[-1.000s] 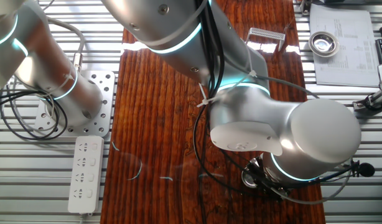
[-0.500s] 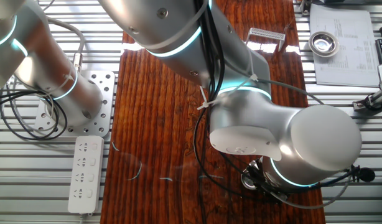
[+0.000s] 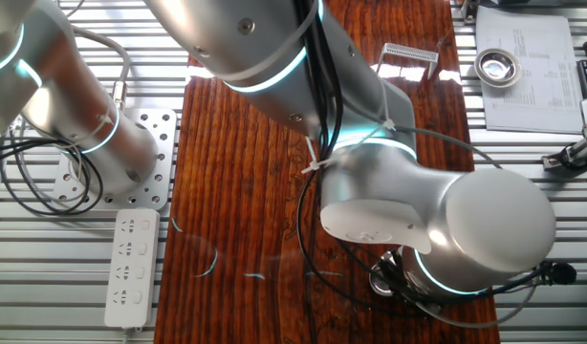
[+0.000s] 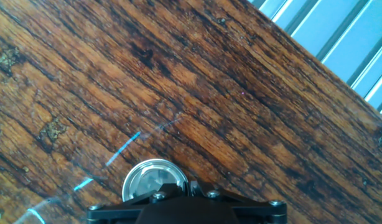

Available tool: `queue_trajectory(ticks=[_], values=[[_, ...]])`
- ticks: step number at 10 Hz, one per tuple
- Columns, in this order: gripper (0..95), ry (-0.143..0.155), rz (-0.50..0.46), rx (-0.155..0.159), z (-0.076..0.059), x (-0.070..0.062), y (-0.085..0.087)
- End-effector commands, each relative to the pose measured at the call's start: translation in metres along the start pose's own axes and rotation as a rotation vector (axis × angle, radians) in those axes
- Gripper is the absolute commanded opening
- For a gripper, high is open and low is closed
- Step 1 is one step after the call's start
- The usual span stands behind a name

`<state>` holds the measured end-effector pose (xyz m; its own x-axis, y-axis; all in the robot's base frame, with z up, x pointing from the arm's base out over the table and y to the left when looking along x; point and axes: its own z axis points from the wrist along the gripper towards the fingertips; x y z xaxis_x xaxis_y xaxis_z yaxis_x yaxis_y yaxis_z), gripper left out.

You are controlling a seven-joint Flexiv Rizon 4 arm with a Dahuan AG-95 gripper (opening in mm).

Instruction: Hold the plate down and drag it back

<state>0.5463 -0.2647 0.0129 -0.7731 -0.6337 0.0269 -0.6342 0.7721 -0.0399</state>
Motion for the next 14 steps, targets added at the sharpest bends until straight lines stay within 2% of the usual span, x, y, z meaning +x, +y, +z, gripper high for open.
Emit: queue_trajectory(ticks=[1,2,5,7,9,12,14], values=[[0.0,0.011,-0.010,0.010,0.0038,0.0046,-0.0011],[0.0,0.005,-0.007,0.002,0.0038,0.0050,-0.0012],[0.0,0.013,-0.015,0.016,0.0041,0.0064,-0.0016],[0.0,0.011,-0.014,0.006,0.0041,0.0108,-0.0016],[0.0,0.011,-0.016,0.016,0.0045,0.0110,-0.0015],[0.0,0.018,-0.012,0.015,0.0044,0.0114,-0.0018],[0.0,0.007,-0.010,0.007,0.0040,0.0116,-0.0021]])
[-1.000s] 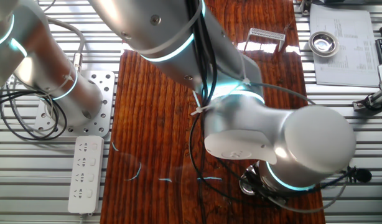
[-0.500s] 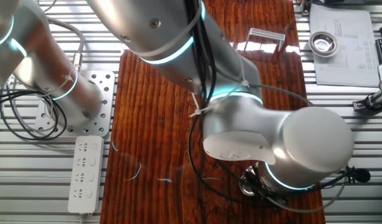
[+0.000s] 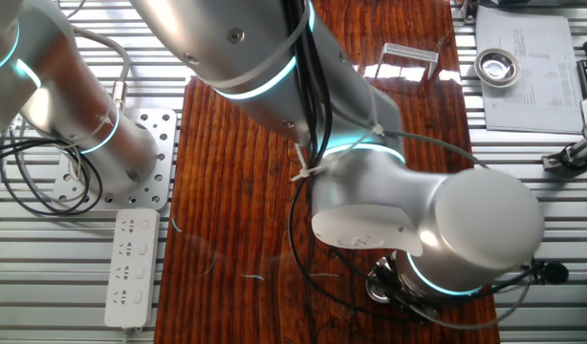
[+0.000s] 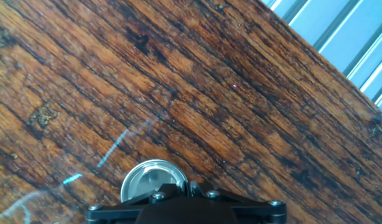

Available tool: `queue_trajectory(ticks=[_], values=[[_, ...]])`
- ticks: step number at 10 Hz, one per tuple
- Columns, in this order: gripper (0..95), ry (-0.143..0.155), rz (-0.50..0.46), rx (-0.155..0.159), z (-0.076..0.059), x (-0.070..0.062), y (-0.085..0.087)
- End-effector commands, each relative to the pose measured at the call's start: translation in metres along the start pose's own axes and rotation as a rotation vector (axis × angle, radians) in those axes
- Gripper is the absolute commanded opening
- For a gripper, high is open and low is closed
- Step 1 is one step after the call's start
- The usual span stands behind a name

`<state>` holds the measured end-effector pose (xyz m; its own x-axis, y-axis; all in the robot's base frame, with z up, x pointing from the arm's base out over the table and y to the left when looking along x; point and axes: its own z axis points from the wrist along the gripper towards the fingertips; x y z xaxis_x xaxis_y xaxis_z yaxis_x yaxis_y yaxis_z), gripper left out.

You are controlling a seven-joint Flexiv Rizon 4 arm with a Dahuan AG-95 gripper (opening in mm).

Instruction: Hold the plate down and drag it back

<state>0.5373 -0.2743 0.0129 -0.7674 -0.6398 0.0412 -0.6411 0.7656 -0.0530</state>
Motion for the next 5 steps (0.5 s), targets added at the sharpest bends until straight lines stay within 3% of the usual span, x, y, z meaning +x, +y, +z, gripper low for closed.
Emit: queue_trajectory(ticks=[1,5], values=[[0.0,-0.010,-0.005,0.003,0.0033,-0.0018,-0.0006],[0.0,-0.009,-0.005,-0.001,0.0026,-0.0013,-0.0011]])
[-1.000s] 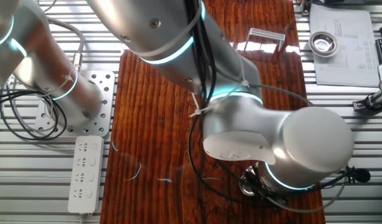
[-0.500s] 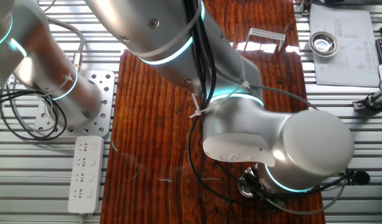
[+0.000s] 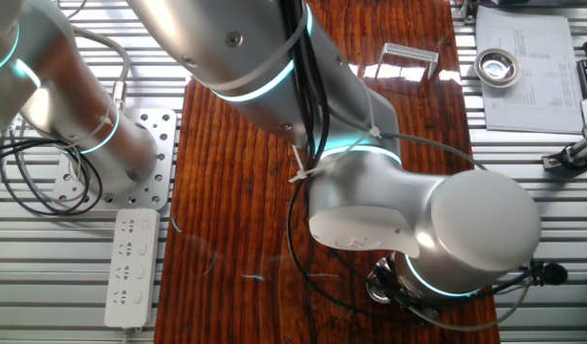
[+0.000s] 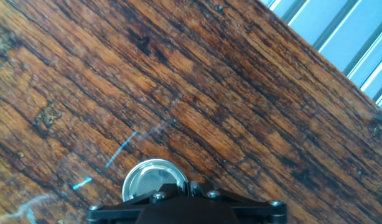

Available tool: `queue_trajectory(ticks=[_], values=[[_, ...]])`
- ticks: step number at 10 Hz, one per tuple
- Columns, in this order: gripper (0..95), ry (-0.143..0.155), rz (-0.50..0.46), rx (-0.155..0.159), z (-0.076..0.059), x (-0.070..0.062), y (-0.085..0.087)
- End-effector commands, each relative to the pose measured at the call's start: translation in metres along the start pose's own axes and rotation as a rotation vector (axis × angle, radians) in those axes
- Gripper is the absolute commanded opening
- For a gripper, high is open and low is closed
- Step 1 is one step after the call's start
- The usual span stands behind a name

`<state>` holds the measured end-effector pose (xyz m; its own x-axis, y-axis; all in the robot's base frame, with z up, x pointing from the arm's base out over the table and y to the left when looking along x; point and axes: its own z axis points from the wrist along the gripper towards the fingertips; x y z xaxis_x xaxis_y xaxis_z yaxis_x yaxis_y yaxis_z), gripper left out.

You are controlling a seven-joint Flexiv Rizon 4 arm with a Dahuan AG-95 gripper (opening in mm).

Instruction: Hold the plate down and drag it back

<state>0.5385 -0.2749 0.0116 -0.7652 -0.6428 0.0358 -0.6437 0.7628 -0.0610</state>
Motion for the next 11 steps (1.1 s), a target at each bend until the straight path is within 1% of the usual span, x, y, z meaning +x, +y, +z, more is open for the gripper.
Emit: queue_trajectory(ticks=[1,2,4,11], values=[[0.0,-0.005,-0.003,-0.005,0.0013,-0.0007,0.0000],[19.0,-0.005,-0.003,-0.005,0.0012,-0.0007,-0.0001],[19.0,-0.002,-0.006,0.001,0.0019,-0.0007,0.0000],[19.0,-0.003,-0.004,0.002,0.0003,-0.0004,-0.0006]])
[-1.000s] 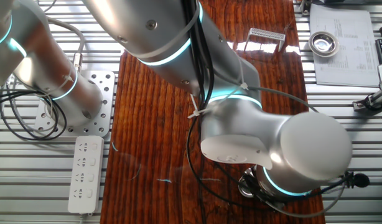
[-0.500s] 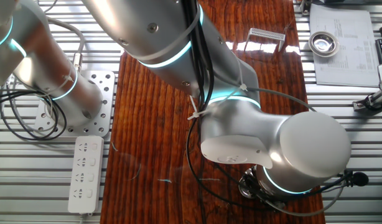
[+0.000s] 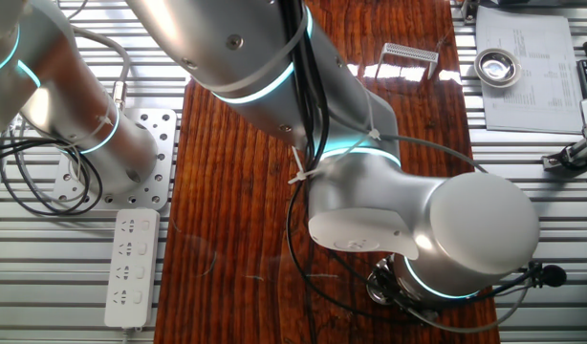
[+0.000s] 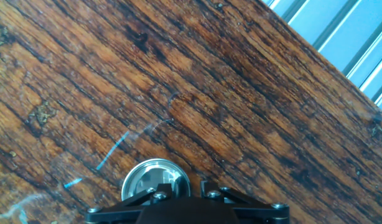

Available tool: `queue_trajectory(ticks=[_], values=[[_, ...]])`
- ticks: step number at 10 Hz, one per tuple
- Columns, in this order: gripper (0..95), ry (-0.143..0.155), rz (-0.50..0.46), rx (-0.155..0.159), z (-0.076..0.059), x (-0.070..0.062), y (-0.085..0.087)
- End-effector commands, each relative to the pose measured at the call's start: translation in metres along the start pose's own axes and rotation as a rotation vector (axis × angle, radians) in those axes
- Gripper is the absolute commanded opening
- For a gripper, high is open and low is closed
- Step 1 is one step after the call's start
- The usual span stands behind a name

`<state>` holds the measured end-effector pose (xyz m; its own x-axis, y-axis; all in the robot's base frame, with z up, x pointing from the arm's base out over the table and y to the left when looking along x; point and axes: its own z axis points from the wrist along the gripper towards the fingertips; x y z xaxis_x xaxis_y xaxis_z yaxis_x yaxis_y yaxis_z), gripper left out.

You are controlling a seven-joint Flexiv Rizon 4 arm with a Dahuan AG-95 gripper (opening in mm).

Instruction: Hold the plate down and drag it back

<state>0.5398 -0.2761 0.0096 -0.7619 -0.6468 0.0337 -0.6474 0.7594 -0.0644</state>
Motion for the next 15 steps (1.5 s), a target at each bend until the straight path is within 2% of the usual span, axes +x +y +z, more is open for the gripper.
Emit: queue_trajectory(ticks=[1,5,7,9,10,11,13,14,15], values=[[19.0,-0.001,0.002,-0.002,-0.002,0.000,0.001],[19.0,0.001,0.001,-0.009,-0.016,0.001,-0.001],[19.0,-0.003,0.016,-0.013,-0.029,-0.004,-0.004],[19.0,0.007,0.072,-0.018,-0.046,-0.015,-0.008],[19.0,0.013,0.116,-0.021,-0.059,-0.026,-0.009],[0.0,0.013,0.140,-0.025,-0.064,-0.030,-0.008],[0.0,0.016,0.281,-0.050,-0.085,-0.055,-0.004],[0.0,0.014,0.322,-0.072,-0.092,-0.065,-0.001],[0.0,-0.002,0.356,-0.098,-0.098,-0.072,0.006]])
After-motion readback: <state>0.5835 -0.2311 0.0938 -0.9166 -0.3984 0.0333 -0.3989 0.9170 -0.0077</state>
